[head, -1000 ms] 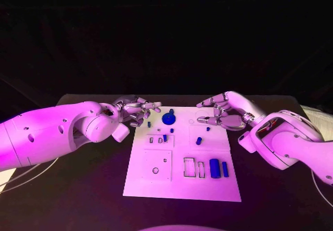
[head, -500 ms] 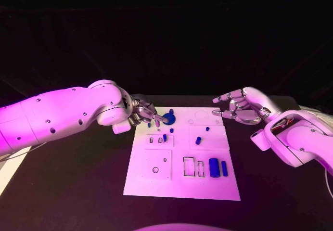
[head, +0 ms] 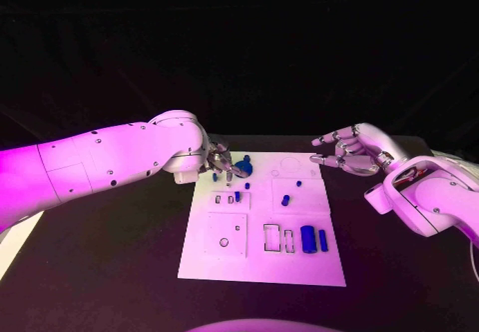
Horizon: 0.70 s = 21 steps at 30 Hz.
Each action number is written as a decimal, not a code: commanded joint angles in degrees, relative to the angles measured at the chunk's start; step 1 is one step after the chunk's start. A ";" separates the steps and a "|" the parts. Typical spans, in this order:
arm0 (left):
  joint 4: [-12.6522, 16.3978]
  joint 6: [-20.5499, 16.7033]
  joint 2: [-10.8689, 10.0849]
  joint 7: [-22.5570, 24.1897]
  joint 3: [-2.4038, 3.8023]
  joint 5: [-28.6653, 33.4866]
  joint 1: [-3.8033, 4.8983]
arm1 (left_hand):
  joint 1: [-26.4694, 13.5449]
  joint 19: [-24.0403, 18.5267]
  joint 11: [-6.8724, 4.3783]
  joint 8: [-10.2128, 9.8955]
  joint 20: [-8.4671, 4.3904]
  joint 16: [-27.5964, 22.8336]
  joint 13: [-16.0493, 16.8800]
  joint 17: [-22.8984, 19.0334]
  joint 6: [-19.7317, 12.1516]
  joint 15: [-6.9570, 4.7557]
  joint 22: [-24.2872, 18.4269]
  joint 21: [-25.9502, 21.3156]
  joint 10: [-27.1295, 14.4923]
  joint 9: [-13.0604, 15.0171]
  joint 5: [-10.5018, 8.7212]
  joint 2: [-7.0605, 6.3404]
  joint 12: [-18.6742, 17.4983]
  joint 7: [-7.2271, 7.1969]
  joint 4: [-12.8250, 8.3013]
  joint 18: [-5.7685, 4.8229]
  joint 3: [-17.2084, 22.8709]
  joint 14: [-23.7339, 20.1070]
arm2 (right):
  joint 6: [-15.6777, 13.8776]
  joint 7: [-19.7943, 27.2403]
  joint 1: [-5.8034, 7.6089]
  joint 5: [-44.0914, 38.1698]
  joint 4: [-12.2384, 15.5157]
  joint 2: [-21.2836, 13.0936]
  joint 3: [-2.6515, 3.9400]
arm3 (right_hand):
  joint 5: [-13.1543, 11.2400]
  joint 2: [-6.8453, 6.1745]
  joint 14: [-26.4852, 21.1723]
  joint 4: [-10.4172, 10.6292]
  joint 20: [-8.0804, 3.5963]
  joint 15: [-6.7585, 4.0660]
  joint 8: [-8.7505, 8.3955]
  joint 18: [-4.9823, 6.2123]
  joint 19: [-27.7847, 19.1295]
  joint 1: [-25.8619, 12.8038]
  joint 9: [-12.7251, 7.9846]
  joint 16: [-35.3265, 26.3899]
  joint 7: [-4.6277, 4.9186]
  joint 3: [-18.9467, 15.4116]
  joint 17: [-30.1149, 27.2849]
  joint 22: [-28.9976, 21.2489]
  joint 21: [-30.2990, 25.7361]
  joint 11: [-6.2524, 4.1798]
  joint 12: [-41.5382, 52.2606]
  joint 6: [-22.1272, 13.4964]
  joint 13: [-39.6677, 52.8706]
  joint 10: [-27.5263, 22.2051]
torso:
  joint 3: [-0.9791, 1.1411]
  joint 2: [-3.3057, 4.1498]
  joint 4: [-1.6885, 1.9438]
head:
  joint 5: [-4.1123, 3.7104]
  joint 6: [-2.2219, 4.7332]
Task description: Assemble the parts on the task board
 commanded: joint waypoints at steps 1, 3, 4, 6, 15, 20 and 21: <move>-1.23 1.99 1.03 -1.17 -0.31 -2.51 0.08 | -0.59 2.73 -0.04 0.39 -0.36 0.17 0.21 15.07 -0.37 -0.49 8.59 0.17 0.38 0.23 -0.38 0.04 0.33 -0.10 0.01 -0.42 -0.43 6.02 | 0.11 -0.69 0.03 0.01 -0.06 0.12 0.03 | 0.26 -0.20 2.99 -0.12 -0.11 0.11 0.37 0.71 -0.47 0.33 0.10 -0.17 -0.09 -0.38 1.63 -0.05 -0.24 0.00 -0.33 0.49 -0.09 -0.53 | 0.01 0.00 0.05 | 0.03 -0.18; -1.89 2.02 1.52 -1.22 -0.52 -2.11 0.04 | -0.58 2.78 -0.06 0.46 -0.38 0.17 0.36 15.07 -0.39 -0.51 8.69 0.22 0.48 0.36 -0.38 0.04 0.44 -0.13 0.09 -0.44 -0.57 6.02 | 0.15 -0.76 0.03 -0.02 -0.12 0.16 0.03 | 0.26 -0.20 2.99 -0.12 -0.11 0.11 0.37 0.71 -0.47 0.33 0.10 -0.17 -0.09 -0.38 1.63 -0.05 -0.24 0.00 -0.33 0.49 -0.09 -0.53 | 0.00 0.01 0.03 | 0.06 -0.21; -2.23 2.13 1.78 -1.25 -0.62 -1.77 0.01 | -0.57 2.80 -0.07 0.48 -0.39 0.17 0.42 15.07 -0.39 -0.51 8.72 0.24 0.52 0.39 -0.38 0.03 0.49 -0.14 0.10 -0.44 -0.61 6.02 | 0.16 -0.80 0.03 -0.03 -0.15 0.19 0.03 | 0.26 -0.20 2.99 -0.12 -0.11 0.11 0.37 0.71 -0.47 0.33 0.10 -0.17 -0.09 -0.38 1.63 -0.05 -0.24 0.00 -0.33 0.49 -0.09 -0.53 | -0.03 0.04 0.04 | 0.03 -0.22; -2.84 2.68 2.25 -1.29 -0.76 -0.83 -0.09 | -0.51 2.82 -0.08 0.52 -0.40 0.17 0.46 15.07 -0.40 -0.53 8.76 0.25 0.55 0.47 -0.38 0.03 0.52 -0.15 0.10 -0.45 -0.67 6.02 | 0.18 -0.86 0.03 -0.05 -0.25 0.26 0.03 | 0.28 -0.21 2.97 -0.11 -0.12 0.11 0.37 0.73 -0.53 0.33 0.10 -0.23 -0.09 -0.41 1.54 -0.14 -0.28 0.00 -0.37 0.50 -0.12 -0.55 | -0.06 0.04 0.08 | 0.02 -0.34; -4.34 5.25 3.50 -1.38 -1.03 1.77 -0.79 | -0.18 2.74 -0.11 0.62 -0.44 0.17 0.44 15.07 -0.51 -0.56 8.63 0.19 0.53 0.75 -0.37 0.03 0.50 -0.18 0.02 -0.42 -0.85 6.02 | 0.08 -0.84 0.02 -0.08 -0.67 0.88 0.03 | 0.31 -0.20 2.94 -0.11 -0.12 0.11 0.37 0.79 -0.73 0.34 0.10 -0.32 -0.09 -0.43 1.41 -0.45 -0.43 -0.01 -0.50 0.51 -0.23 -0.61 | -0.04 -0.01 -0.04 | -0.06 -0.65; -4.86 6.19 3.90 -1.46 -1.10 2.41 -1.27 | -0.04 2.76 -0.12 0.66 -0.45 0.17 0.50 15.07 -0.57 -0.57 8.67 0.21 0.55 0.86 -0.37 0.08 0.53 -0.18 -0.01 -0.43 -0.90 6.02 | 0.20 -0.99 0.02 -0.09 -0.71 0.93 0.03 | 0.31 -0.20 2.94 -0.11 -0.12 0.11 0.37 0.79 -0.73 0.34 0.10 -0.32 -0.09 -0.43 1.41 -0.45 -0.43 -0.01 -0.50 0.51 -0.23 -0.61 | -0.01 -0.01 0.07 | -0.17 -0.76; -4.92 6.34 3.97 -1.47 -1.12 2.48 -1.36 | -0.01 2.76 -0.12 0.67 -0.45 0.17 0.51 15.07 -0.58 -0.57 8.66 0.21 0.55 0.88 -0.36 0.09 0.54 -0.18 -0.02 -0.43 -0.91 6.02 | 0.23 -1.02 0.02 -0.09 -0.72 0.94 0.03 | 0.31 -0.20 2.94 -0.11 -0.12 0.11 0.37 0.79 -0.73 0.34 0.10 -0.32 -0.09 -0.43 1.41 -0.45 -0.43 -0.01 -0.50 0.51 -0.23 -0.61 | -0.01 -0.01 0.07 | -0.17 -0.76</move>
